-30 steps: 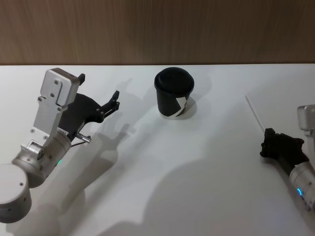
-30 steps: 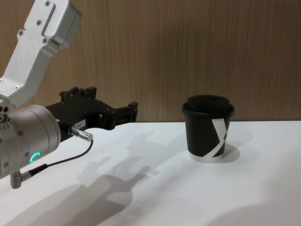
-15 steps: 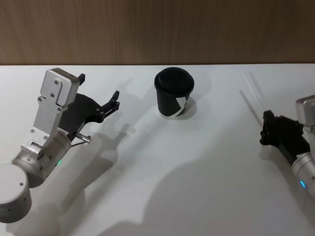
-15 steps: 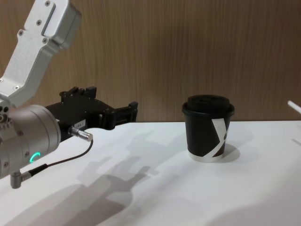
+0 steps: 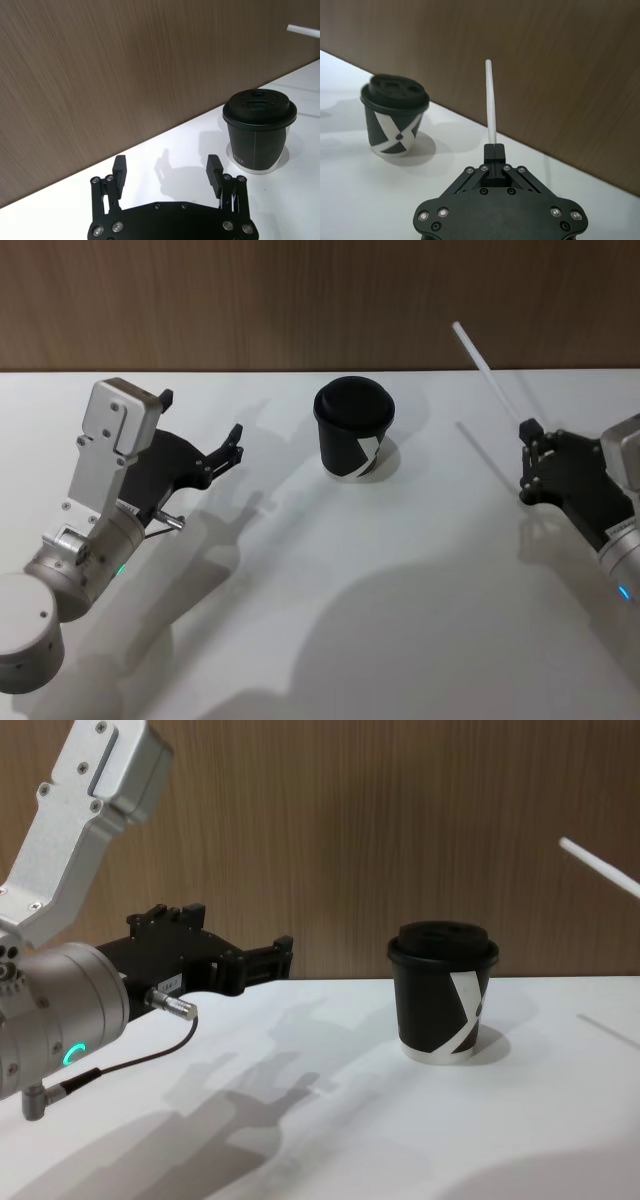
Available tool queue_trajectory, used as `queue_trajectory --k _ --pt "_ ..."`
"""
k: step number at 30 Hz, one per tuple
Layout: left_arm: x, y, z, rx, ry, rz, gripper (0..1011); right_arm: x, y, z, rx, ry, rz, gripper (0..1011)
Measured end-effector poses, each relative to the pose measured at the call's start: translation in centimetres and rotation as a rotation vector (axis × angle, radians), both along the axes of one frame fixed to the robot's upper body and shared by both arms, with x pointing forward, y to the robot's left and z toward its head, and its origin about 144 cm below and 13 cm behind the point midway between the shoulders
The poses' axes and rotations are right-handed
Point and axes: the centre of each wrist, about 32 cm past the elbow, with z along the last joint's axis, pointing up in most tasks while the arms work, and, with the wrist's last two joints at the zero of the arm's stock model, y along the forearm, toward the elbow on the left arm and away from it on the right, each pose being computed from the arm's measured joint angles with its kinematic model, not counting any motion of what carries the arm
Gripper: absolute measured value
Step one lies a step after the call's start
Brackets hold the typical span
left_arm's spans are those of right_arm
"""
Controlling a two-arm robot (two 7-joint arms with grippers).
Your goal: Pick up the straw with one hand, pass it to the other hand, and insert it into the cup.
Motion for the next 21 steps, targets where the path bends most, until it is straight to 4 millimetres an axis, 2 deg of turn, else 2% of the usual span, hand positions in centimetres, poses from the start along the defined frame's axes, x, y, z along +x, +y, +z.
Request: queue_trajectory --k 21 --pt "0.0 0.0 0.0 0.000 0.000 0.000 1003 1.5 -0.7 2.7 -0.048 -0.164 0.337 0"
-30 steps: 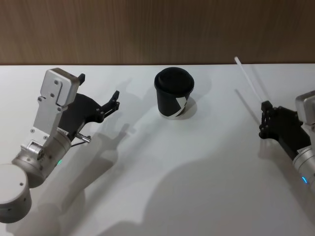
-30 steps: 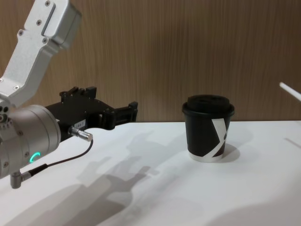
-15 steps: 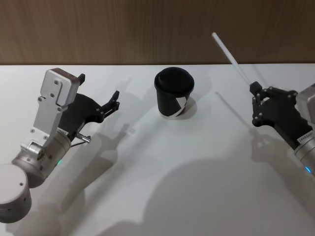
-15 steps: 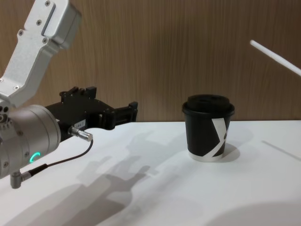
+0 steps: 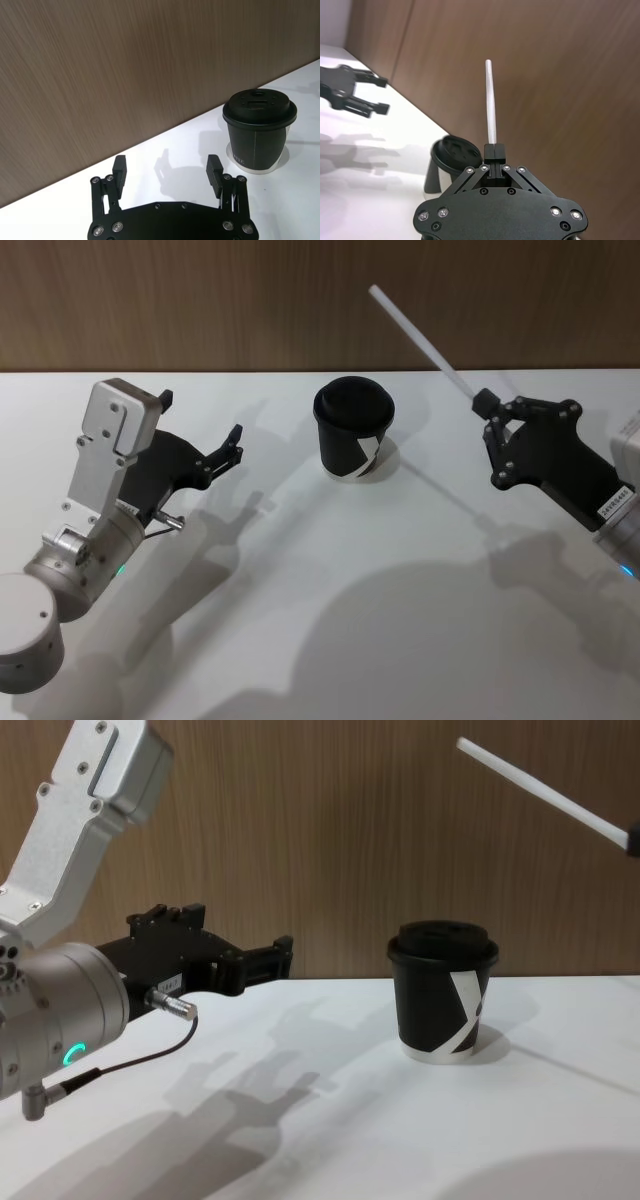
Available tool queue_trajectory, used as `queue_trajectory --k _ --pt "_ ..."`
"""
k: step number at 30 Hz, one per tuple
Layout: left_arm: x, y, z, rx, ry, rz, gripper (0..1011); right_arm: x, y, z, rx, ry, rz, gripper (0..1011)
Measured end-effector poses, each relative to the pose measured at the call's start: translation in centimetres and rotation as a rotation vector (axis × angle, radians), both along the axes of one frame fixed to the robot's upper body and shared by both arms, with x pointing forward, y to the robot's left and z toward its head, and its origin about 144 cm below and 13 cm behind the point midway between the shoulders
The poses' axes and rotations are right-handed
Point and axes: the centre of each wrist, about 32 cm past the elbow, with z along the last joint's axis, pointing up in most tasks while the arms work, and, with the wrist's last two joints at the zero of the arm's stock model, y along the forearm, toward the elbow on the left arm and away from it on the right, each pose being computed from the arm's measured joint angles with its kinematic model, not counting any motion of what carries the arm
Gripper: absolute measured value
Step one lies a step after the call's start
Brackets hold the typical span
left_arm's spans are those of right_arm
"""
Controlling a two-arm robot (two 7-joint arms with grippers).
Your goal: Pick up the straw with one hand, pass it to the other hand, and insert it into the cup.
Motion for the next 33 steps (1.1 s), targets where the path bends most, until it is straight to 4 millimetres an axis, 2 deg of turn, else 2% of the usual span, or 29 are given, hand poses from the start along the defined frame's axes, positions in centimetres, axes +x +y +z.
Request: queue_trajectory --k 19,33 --pt "-0.2 0.2 0.1 0.000 -0.002 -0.020 1003 1.6 0.4 1.7 -0.007 -0.061 0.281 0" --pt "-1.2 2.1 1.9 -0.041 -0.018 -0.172 1003 2.0 0.7 2.3 -0.010 -0.078 0.354 0"
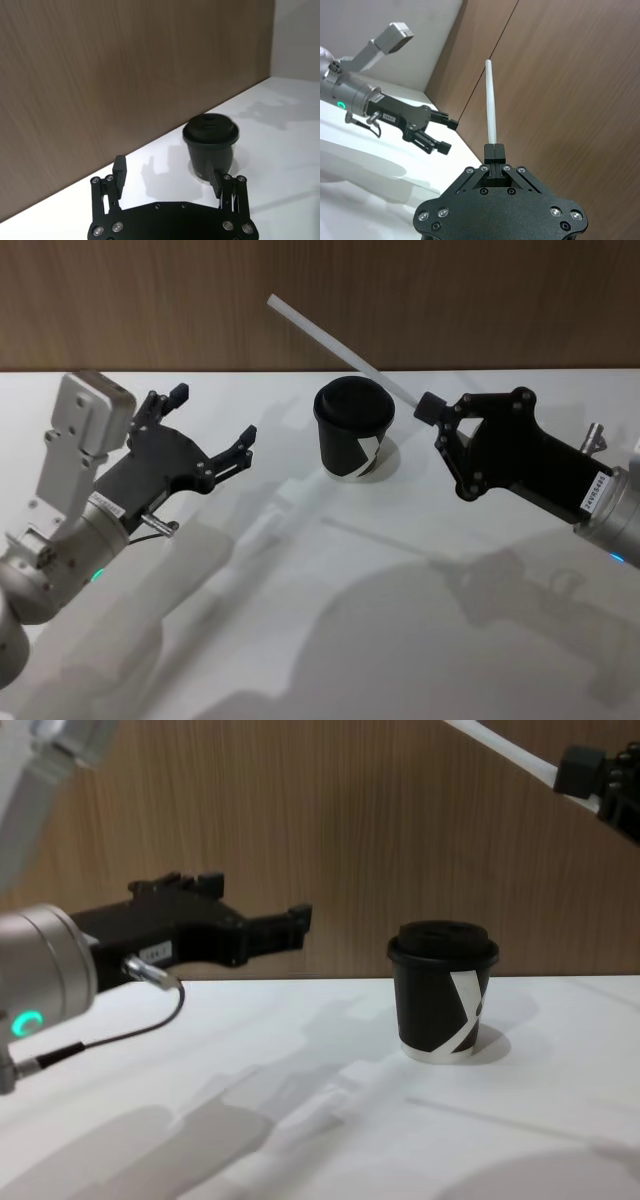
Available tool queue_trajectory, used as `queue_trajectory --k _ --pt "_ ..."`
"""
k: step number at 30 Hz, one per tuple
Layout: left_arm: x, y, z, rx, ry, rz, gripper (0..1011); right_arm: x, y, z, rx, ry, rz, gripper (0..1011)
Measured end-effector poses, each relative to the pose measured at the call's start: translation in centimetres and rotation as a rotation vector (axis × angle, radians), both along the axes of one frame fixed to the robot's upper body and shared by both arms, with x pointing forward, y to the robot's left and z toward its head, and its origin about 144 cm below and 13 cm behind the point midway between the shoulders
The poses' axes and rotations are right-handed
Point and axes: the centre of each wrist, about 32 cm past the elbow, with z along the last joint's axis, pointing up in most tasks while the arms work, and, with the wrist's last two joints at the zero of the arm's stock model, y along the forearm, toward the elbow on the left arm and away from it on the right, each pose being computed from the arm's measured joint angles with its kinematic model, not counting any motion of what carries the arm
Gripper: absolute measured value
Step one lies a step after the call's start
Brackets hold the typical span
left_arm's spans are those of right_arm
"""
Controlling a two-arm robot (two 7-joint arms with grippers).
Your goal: Pick up the straw with one hand, pass it to the other hand, and insert it into the cup.
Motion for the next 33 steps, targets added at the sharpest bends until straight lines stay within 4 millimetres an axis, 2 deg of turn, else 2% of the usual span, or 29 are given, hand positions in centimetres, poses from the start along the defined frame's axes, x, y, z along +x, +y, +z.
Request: queue_trajectory --k 18,24,33 --pt "-2.4 4.0 3.3 -0.188 0.044 -0.258 1003 0.1 0.1 0.2 -0.002 -0.007 0.028 0" --pt "-3.0 4.5 4.2 -0.275 0.084 -0.343 1003 0.2 0.1 0.2 -0.001 -0.008 0.031 0" --pt "-3.1 4.1 4.7 -0.365 0.144 -0.414 1003 0.2 0.1 0.2 -0.002 -0.009 0.033 0"
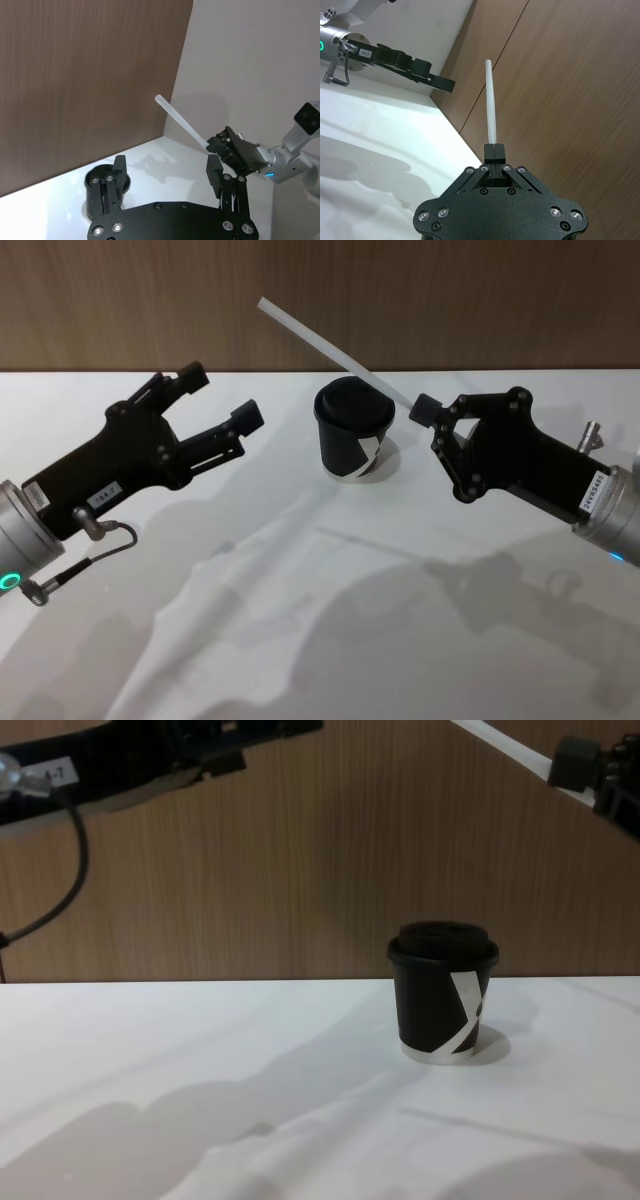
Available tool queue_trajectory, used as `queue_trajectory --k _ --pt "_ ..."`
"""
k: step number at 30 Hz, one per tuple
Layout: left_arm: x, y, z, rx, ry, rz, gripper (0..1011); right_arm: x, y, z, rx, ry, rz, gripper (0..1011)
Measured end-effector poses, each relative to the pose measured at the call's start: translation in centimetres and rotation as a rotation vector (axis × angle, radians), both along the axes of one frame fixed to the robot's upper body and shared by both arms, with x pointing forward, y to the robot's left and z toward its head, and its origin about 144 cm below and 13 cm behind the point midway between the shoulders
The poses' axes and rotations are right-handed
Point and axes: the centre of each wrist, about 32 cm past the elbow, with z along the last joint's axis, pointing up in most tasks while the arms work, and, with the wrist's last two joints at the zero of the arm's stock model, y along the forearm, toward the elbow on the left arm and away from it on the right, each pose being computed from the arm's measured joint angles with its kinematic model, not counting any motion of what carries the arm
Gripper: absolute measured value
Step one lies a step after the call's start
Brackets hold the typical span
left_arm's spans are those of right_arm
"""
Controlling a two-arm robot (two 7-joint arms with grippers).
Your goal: Pick up the straw with one hand, pass it to the other hand, and insert it into the cup.
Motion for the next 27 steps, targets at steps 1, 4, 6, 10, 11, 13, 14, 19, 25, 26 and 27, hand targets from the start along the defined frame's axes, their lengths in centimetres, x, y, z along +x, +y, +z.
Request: queue_trajectory --k 1,4,6,10,11,13,14,19,25,26,27 --pt "0.0 -0.1 0.0 -0.005 0.005 -0.005 1003 0.0 0.0 0.0 0.000 0.000 0.000 0" --pt "0.1 -0.5 0.1 -0.030 0.029 -0.026 1003 0.0 0.0 0.0 0.000 0.000 0.000 0" --pt "0.2 -0.9 0.1 -0.045 0.046 -0.037 1003 0.0 0.0 0.0 0.000 -0.001 0.001 0" --pt "0.4 -1.5 0.0 -0.076 0.080 -0.051 1003 0.0 0.0 0.0 0.000 -0.001 0.001 0" --pt "0.5 -1.8 -0.1 -0.088 0.093 -0.056 1003 0.0 0.0 0.0 0.000 -0.001 0.001 0" --pt "0.6 -2.1 -0.2 -0.105 0.108 -0.062 1003 0.0 0.0 0.0 0.000 -0.001 0.002 0" --pt "0.7 -2.3 -0.3 -0.120 0.121 -0.066 1003 0.0 0.0 0.0 0.000 -0.001 0.002 0" --pt "1.1 -3.2 -0.7 -0.172 0.159 -0.087 1003 0.0 0.0 0.0 0.000 -0.001 0.002 0" --pt "1.6 -4.4 -1.3 -0.242 0.200 -0.116 1003 0.0 0.0 0.0 0.000 -0.001 0.002 0" --pt "1.7 -4.5 -1.3 -0.252 0.205 -0.121 1003 0.0 0.0 0.0 0.000 -0.001 0.002 0" --pt "1.8 -4.8 -1.4 -0.268 0.212 -0.129 1003 0.0 0.0 0.0 0.000 -0.001 0.002 0"
